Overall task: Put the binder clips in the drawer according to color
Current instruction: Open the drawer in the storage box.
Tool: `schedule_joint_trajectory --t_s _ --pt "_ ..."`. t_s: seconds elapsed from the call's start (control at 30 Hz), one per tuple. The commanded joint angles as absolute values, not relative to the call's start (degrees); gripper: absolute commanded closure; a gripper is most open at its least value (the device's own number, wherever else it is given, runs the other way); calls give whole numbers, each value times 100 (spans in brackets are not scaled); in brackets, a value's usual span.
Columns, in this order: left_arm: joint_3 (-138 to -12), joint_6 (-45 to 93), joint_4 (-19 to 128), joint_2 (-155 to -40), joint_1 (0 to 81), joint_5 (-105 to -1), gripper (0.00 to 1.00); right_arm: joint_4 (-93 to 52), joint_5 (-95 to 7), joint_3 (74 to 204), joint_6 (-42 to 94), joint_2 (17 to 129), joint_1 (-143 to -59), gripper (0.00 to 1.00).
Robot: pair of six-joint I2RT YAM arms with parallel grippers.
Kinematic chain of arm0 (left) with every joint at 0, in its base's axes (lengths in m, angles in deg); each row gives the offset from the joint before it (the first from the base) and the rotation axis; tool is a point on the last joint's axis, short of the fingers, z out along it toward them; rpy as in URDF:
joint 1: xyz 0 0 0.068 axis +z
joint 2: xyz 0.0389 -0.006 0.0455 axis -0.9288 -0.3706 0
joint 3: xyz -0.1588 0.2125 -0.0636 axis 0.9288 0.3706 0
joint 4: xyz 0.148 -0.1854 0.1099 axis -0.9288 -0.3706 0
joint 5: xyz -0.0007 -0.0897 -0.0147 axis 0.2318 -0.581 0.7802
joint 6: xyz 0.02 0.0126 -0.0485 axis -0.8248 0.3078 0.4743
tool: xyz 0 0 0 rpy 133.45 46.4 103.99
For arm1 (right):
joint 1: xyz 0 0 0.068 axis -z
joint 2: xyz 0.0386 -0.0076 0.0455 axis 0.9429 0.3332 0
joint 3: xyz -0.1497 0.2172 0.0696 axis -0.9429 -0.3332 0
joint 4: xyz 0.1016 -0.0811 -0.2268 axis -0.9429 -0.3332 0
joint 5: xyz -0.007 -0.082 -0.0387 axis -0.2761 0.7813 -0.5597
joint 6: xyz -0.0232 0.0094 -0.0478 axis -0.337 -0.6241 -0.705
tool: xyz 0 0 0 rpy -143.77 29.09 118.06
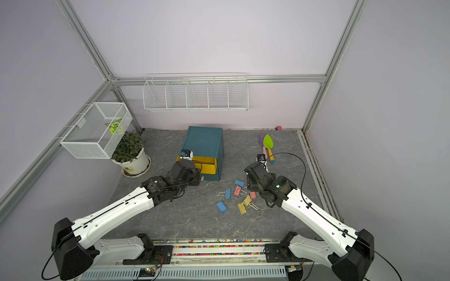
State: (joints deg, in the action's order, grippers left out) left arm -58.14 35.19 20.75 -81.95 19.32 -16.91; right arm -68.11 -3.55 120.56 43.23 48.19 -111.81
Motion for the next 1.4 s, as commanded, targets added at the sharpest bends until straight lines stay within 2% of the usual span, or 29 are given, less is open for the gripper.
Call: schedule_joint_trajectory --t_s 0.0,0.57,0.87,1.03,1.27,1.37 --pt "-5657 3883 1932 -7780 1854 -1677 79 -6988 -494 11925 4520 4826 -11281 23" --pt "-5048 4489 1233 -6668 1710 -1871 80 -7258 -662 12009 5312 5457 -12388 24" --pt "-4841 4560 962 -6330 1702 -1969 80 -7104 -1056 11940 6427 5914 -12824 24" --pt "-4882 4315 752 -6393 1701 -1770 79 -6765 -1328 11767 6730 6050 -12861 25" --pt "-5034 3976 834 -6763 1705 -1380 79 -6937 -1198 11862 6705 6073 -12858 25" --pt "-5027 3952 829 -6803 1701 -1276 75 -6985 -1177 11862 6720 6031 -12862 25"
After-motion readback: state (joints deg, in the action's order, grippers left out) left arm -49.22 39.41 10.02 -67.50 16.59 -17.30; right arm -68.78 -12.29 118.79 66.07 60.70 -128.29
